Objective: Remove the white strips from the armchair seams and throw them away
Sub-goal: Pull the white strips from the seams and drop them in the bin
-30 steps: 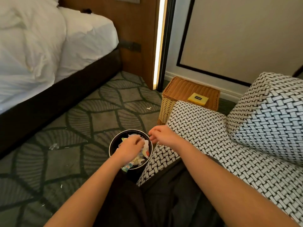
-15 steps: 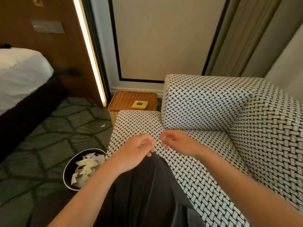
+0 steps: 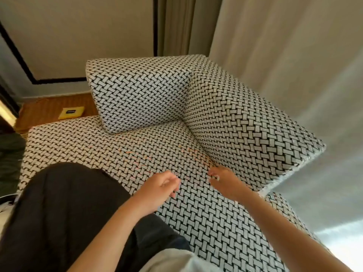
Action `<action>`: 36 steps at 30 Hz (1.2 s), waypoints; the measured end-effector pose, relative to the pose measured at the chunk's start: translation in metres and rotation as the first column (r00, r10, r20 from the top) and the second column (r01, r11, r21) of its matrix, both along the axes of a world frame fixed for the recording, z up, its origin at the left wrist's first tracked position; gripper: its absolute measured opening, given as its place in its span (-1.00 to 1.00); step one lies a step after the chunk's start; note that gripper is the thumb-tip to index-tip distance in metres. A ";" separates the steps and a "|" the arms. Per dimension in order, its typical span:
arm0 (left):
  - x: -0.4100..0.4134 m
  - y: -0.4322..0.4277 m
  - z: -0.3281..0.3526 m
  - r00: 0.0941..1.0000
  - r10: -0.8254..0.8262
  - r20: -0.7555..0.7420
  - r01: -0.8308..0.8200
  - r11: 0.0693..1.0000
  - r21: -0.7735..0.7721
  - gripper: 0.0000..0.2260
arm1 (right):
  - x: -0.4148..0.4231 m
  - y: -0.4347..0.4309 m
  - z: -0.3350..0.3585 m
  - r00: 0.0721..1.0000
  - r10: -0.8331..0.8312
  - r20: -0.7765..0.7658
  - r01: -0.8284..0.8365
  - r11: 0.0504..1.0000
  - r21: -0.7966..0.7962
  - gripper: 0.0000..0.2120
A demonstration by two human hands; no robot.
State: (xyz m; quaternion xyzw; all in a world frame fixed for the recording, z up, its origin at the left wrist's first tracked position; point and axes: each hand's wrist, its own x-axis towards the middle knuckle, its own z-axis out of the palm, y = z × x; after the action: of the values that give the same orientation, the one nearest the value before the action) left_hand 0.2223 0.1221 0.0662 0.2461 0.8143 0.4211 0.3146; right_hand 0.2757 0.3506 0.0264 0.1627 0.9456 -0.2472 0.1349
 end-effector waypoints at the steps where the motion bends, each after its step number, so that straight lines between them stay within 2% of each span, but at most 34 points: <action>1: 0.006 0.009 -0.009 1.000 -0.012 0.007 0.012 1.000 -0.007 -0.80 | 0.009 0.005 -0.006 0.999 -0.053 -0.003 0.053 0.999 0.007 -0.64; 5: 0.026 0.038 -0.044 0.997 0.025 0.075 -0.023 1.000 -0.015 -0.80 | 0.029 0.014 -0.029 0.976 -0.210 -0.065 0.212 0.977 0.024 -0.57; 7: 0.033 0.042 -0.056 0.967 0.079 0.241 -0.090 0.995 0.038 -0.79 | 0.027 0.014 -0.041 0.961 -0.262 -0.090 0.264 0.964 0.014 -0.57; 10: 0.037 0.036 -0.069 0.830 0.195 0.522 -0.283 0.955 0.092 -0.79 | 0.019 0.013 -0.056 0.936 -0.344 -0.079 0.347 0.938 0.028 -0.56; 13: 0.031 0.030 -0.073 0.708 0.295 0.642 -0.484 0.864 0.136 -0.78 | 0.007 0.010 -0.063 0.934 -0.350 -0.073 0.357 0.923 0.141 -0.56; 17: 0.030 0.033 -0.073 0.734 0.294 0.612 -0.463 0.876 0.134 -0.78 | -0.001 0.011 -0.067 0.933 -0.308 -0.184 0.342 0.919 0.195 -0.75; 21: 0.030 0.033 -0.074 0.717 0.315 0.622 -0.495 0.858 0.135 -0.79 | 0.000 0.005 -0.070 0.953 -0.204 -0.224 0.239 0.960 0.146 -0.77; 25: 0.031 0.034 -0.076 0.706 0.302 0.640 -0.493 0.859 0.138 -0.78 | 0.013 -0.027 -0.055 0.929 -0.163 -0.334 0.153 0.987 -0.054 -0.82; 28: 0.030 0.032 -0.076 0.649 0.271 0.711 -0.516 0.844 0.149 -0.77 | 0.023 -0.060 -0.043 0.965 -0.120 -0.231 0.032 0.936 -0.351 -0.88; 30: 0.030 0.029 -0.076 0.619 0.220 0.754 -0.499 0.851 0.161 -0.72 | 0.028 -0.077 -0.040 0.973 -0.090 -0.212 -0.015 0.894 -0.448 -0.89; 32: 0.031 0.028 -0.076 0.631 0.188 0.752 -0.456 0.875 0.164 -0.68 | 0.033 -0.085 -0.040 0.960 -0.078 -0.268 -0.046 0.903 -0.428 -0.89; 34: 0.033 0.029 -0.075 0.667 0.189 0.721 -0.418 0.895 0.153 -0.70 | 0.037 -0.087 -0.044 0.933 -0.097 -0.346 -0.018 0.949 -0.315 -0.90; 36: 0.034 0.031 -0.075 0.678 0.224 0.700 -0.421 0.899 0.120 -0.73 | 0.042 -0.085 -0.045 0.927 -0.117 -0.355 -0.005 0.946 -0.325 -0.90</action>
State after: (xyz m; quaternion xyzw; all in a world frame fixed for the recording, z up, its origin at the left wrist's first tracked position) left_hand 0.2559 0.1528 -0.0088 -0.0306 0.6103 0.6376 0.4690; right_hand 0.3180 0.2653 -0.0187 0.1164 0.8962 -0.4271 -0.0282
